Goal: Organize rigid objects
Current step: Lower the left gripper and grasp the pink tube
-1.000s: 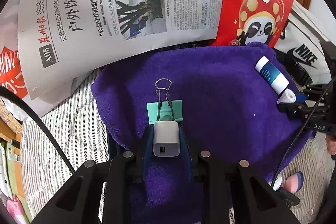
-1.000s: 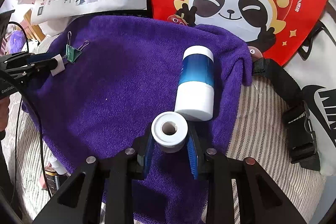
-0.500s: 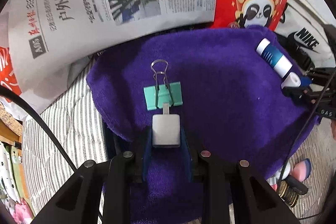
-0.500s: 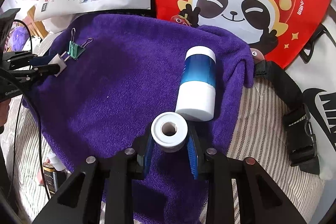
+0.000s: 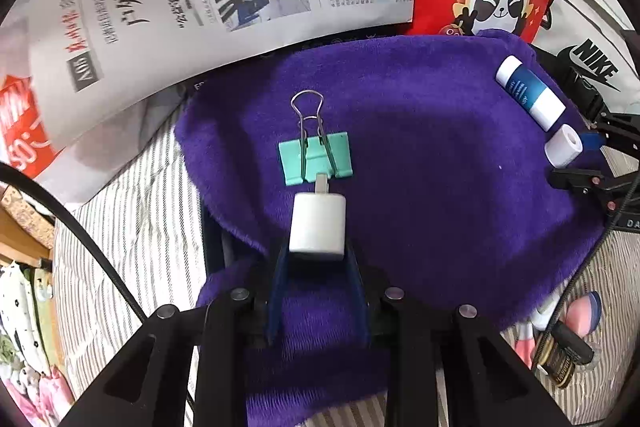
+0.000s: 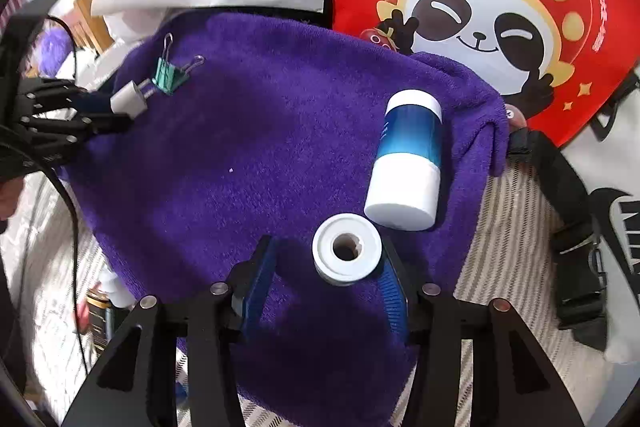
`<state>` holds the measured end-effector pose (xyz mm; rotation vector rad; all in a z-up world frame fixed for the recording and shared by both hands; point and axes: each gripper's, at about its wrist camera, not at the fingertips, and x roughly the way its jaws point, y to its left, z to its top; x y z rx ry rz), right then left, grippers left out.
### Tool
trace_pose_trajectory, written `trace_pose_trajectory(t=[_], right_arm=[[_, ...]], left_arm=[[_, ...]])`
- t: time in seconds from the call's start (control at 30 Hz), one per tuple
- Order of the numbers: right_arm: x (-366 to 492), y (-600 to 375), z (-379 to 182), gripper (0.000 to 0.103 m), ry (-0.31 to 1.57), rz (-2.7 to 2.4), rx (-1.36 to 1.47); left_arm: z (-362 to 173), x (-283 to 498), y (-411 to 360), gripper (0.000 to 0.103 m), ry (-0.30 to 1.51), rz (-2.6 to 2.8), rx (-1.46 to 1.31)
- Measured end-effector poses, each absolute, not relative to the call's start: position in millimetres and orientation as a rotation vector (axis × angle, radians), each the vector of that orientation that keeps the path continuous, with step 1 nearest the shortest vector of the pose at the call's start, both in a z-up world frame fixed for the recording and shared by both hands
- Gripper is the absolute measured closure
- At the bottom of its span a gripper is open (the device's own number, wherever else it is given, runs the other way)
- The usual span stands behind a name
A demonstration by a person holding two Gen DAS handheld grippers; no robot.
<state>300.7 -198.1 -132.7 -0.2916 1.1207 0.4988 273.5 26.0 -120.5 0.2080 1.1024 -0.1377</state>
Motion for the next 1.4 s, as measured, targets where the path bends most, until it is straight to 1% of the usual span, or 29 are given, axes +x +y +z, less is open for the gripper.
trace_pose_trajectory(t=[0.1,0.33,0.47,0.57,0.8,1.0,1.07,1.13,1.17,1.33,1.4], right_arm=[[301.6,-203.6,-125.4,0.053,1.119,0.476,-0.292],[294.5,-217.6,-85.8,0.053,1.084,0.449,-0.189],[267.8,-222.4,-58.5,0.053,1.018,0.461,-0.153],[245.9,-230.1,-52.4,0.053,1.004,0.443,-0.126],[165.6,-267.7,-59.5,0.053,0.949,0.319,-0.033],[113.7,-282.9,-74.4,0.053,0.959,0.236,-0.026],[102.9,-286.0,-79.8,0.053,0.963,0.209,-0.017],[98.6,-287.6,-85.1,0.053,0.973,0.216,0.021],[97.4,-287.8,-87.7,0.053,0.977,0.224,0.042],[88.5,-286.1,-94.1,0.053,0.981,0.239,0.038],[87.3,-289.0,-94.7,0.052,0.983,0.246,0.067]], left_arm=[[-115.3,258.6,24.6,0.071,1.086,-0.13,0.187],[-94.0,213.6,15.9,0.071,1.007,-0.075,0.215],[-78.4,185.4,6.9,0.071,0.98,-0.155,0.19],[-79.5,164.5,-9.0,0.071,0.981,-0.227,0.186],[-112.5,131.9,-39.2,0.071,1.02,-0.335,0.14],[-129.8,131.4,-51.4,0.071,1.026,-0.327,0.177],[-131.7,133.3,-56.8,0.073,1.015,-0.329,0.19],[-132.5,135.7,-60.6,0.084,1.009,-0.333,0.184],[-132.3,136.1,-61.4,0.086,1.011,-0.328,0.187],[-130.9,130.2,-46.0,0.086,1.022,-0.306,0.195],[-130.3,131.4,-40.9,0.084,1.025,-0.317,0.178]])
